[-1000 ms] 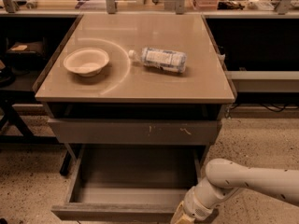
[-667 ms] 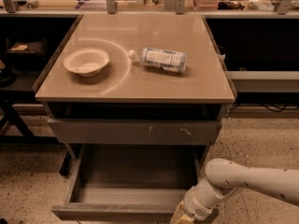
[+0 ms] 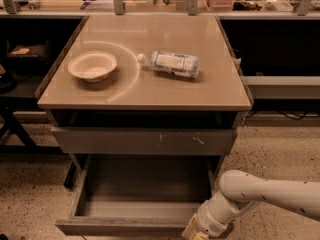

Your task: Close middle drawer

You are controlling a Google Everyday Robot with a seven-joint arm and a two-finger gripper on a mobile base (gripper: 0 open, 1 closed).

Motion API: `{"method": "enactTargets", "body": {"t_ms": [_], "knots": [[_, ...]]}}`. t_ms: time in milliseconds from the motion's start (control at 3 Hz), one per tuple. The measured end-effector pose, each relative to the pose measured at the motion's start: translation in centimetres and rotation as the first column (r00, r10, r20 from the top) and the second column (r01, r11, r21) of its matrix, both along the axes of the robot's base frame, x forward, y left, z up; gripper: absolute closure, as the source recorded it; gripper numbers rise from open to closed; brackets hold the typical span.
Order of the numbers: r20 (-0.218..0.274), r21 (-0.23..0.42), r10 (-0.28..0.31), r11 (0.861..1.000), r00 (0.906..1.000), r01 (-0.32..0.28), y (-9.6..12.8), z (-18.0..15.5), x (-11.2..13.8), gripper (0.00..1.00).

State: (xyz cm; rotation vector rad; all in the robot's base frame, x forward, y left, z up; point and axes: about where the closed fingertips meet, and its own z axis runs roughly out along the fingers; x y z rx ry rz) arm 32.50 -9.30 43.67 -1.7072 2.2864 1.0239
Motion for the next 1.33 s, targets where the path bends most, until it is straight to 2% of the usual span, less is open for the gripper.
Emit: {"method": "enactTargets", "body": {"t_ms": [333,667,1333], "knots": [[0.0,0.0,0.0,1.0,1.0,0.0,0.0,0.0,-0.01,0.0],[0.0,0.0,0.0,1.0,1.0,0.0,0.0,0.0,-0.01,0.0],[0.0,0.0,0.0,1.0,1.0,0.0,0.01,-0.01,-0.01,0.41]]}}
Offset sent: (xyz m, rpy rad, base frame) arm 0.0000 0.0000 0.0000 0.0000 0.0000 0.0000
